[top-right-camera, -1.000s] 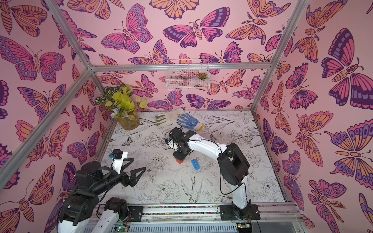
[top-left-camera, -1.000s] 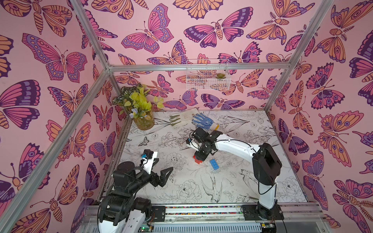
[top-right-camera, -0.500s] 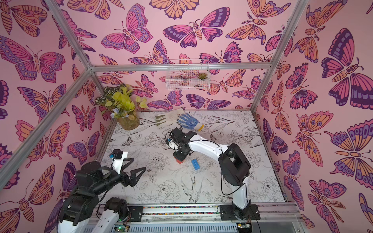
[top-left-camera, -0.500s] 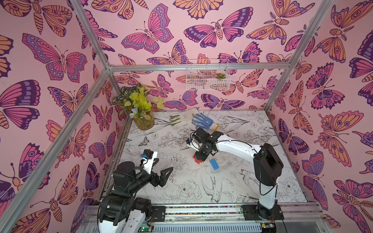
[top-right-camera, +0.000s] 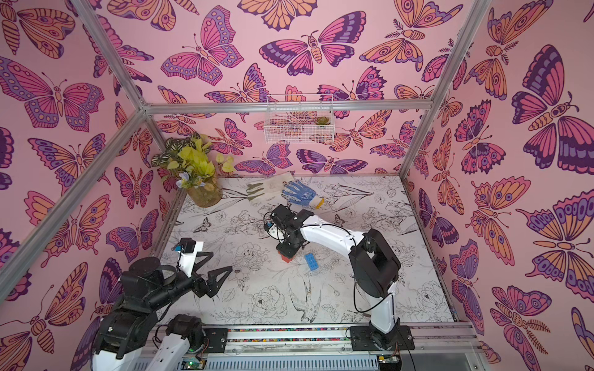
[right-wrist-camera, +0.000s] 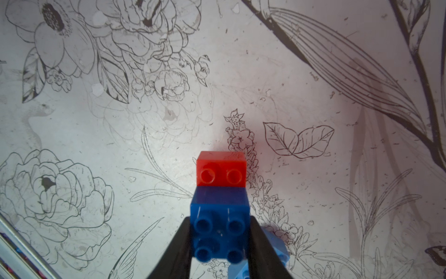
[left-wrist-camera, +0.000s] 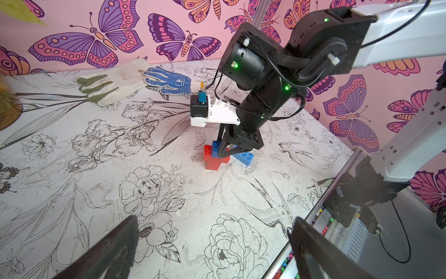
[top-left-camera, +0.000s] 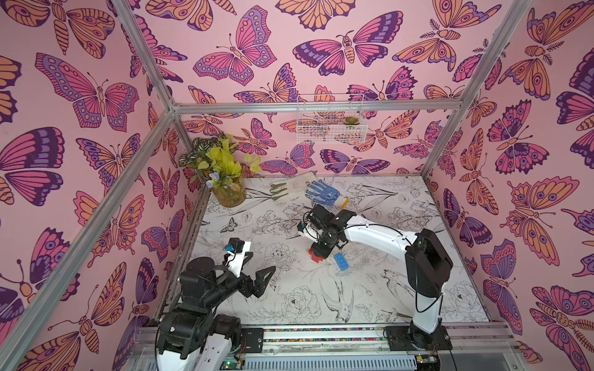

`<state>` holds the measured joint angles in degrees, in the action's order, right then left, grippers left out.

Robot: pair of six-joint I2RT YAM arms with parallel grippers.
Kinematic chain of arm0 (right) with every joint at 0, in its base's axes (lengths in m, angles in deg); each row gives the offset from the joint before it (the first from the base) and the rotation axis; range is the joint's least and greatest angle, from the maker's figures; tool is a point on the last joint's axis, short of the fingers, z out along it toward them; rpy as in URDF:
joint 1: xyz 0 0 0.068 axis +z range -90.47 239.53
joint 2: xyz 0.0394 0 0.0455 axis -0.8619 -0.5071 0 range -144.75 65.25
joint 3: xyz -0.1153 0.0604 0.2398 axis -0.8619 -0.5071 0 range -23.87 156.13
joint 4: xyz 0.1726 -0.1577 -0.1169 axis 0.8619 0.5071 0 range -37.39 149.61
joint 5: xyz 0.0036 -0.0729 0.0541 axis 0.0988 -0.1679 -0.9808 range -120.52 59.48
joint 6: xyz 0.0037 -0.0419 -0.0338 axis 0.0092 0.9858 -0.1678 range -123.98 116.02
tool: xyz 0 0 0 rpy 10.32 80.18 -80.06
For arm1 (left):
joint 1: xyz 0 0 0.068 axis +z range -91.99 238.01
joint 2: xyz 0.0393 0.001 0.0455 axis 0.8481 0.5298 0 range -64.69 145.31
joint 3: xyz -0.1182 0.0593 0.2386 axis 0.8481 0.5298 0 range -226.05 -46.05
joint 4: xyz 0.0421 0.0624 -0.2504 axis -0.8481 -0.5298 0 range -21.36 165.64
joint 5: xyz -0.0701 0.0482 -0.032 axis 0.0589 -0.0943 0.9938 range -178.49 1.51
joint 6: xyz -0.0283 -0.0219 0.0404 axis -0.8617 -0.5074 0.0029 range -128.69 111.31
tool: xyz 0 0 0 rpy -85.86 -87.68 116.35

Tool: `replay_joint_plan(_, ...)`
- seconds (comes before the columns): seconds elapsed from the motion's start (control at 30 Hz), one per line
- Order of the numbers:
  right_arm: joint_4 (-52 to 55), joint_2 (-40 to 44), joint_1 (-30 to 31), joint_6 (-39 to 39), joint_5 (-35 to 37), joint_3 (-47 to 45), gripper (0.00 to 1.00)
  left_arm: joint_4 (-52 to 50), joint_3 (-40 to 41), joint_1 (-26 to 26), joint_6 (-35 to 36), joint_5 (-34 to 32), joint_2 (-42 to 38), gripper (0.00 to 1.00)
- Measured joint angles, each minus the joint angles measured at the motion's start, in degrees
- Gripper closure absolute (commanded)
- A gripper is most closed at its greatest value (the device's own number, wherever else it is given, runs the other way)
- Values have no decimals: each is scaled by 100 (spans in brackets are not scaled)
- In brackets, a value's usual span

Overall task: Assemble the letter f with lego
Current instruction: Assemble the lego brick with the lego brick.

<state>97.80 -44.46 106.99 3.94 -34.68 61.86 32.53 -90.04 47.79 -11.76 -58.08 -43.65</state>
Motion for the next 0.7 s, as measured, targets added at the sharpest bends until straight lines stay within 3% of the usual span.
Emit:
replay_joint_plan(0.47, 372, 0, 22, 247, -61, -7, 42, 0, 0, 0, 0, 0, -9, 1)
replay_joint_plan(0.7, 398, 131, 22, 260, 9, 85, 41, 0, 0, 0, 0, 0, -9, 1)
